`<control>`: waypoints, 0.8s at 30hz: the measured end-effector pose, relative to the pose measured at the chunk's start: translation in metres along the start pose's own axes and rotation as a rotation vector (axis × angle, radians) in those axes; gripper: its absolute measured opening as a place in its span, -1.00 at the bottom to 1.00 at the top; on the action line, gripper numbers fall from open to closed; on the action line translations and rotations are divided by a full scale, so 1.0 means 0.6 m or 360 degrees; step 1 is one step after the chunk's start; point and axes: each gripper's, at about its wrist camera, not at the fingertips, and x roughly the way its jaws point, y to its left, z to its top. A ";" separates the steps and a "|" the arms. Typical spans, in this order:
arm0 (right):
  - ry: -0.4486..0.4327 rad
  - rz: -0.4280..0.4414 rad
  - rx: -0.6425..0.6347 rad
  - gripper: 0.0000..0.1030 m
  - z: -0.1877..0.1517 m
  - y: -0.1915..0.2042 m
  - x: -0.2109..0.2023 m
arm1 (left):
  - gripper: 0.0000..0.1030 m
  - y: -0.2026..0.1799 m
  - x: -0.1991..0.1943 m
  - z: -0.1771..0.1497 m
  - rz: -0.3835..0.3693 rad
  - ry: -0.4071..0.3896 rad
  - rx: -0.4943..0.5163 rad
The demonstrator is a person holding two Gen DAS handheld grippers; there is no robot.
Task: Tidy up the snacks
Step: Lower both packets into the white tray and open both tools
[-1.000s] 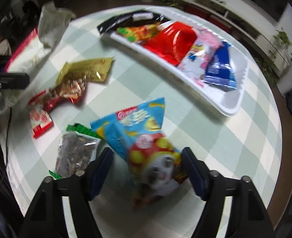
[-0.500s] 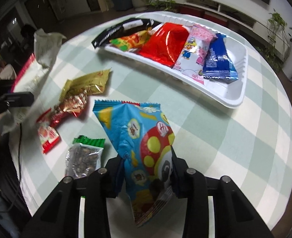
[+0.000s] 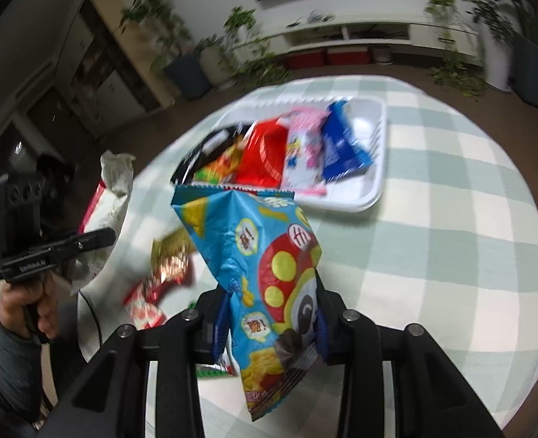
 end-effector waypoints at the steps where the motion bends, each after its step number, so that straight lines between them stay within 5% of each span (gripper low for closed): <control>1: -0.0022 -0.0005 0.0030 -0.24 0.008 0.000 -0.002 | -0.71 0.002 -0.001 0.009 0.0007 -0.0008 0.0005; 11: -0.0193 -0.0068 0.0183 -0.24 0.134 -0.009 -0.016 | -0.71 0.018 0.032 0.157 0.0133 -0.0050 0.0048; 24: 0.0022 -0.0425 0.0114 -0.24 0.215 -0.020 0.148 | -0.70 0.046 0.194 0.241 0.0331 0.0082 0.0084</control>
